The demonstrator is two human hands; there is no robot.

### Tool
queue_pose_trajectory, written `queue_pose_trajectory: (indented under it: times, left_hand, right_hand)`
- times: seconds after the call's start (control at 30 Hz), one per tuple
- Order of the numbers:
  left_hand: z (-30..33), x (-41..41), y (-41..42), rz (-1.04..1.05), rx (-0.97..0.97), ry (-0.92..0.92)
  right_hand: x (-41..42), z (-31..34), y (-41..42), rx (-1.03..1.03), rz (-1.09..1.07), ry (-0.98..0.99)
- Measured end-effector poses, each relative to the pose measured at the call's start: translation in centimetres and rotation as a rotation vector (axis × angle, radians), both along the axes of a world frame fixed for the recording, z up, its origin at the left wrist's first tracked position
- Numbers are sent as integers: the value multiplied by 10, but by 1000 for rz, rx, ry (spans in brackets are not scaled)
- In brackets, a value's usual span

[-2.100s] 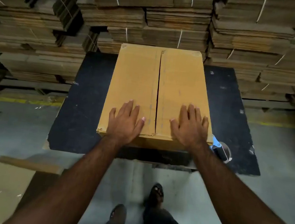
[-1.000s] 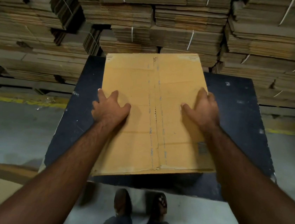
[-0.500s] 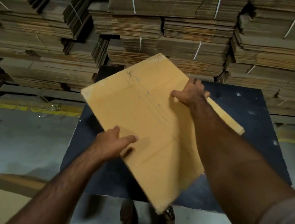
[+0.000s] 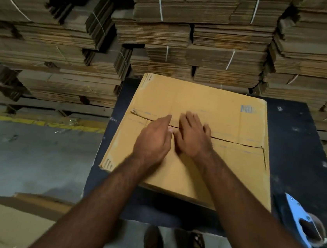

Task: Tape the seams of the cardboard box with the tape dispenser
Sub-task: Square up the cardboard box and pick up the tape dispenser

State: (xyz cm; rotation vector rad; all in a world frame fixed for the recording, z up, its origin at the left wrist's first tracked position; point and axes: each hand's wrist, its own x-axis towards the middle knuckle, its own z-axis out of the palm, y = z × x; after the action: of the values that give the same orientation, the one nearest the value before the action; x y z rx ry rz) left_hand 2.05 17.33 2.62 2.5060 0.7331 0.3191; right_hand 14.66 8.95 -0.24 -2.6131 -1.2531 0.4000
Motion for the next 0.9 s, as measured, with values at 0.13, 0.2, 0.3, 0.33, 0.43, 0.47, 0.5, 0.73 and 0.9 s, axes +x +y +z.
queue_pose_trajectory:
  times: [0.13,0.2,0.3,0.33,0.43,0.47,0.5,0.73,0.9]
  left_hand:
    - [-30,3,27,-184,153,378]
    - [-40,-4,33,-154,249,427]
    - [-46,-14,41,60,290,438]
    - [-46,-18,44,125,291,448]
    - [-36,-28,47,203,180,460]
    - [-32,-30,46,212,122,447]
    - [-28,-29,43,224,82,439]
    - [-28,-12,-19,280,54,475]
    - [-26,-8,-21,271,34,480]
  right_hand:
    - [-7,-17,-38,-46,-64,-34]
    - [0,-21,-56,-67,-147,-77]
    - [20,-23,-95,-101,-342,-172]
    - [27,-22,-108,-122,-410,-194]
    - [40,-14,-138,-172,-568,-181]
    - [41,-12,-144,-175,-597,-154]
    - [43,-11,-149,-164,-609,-118]
    - [93,1,-178,-146,-617,13]
    - [105,3,-191,-121,-571,44]
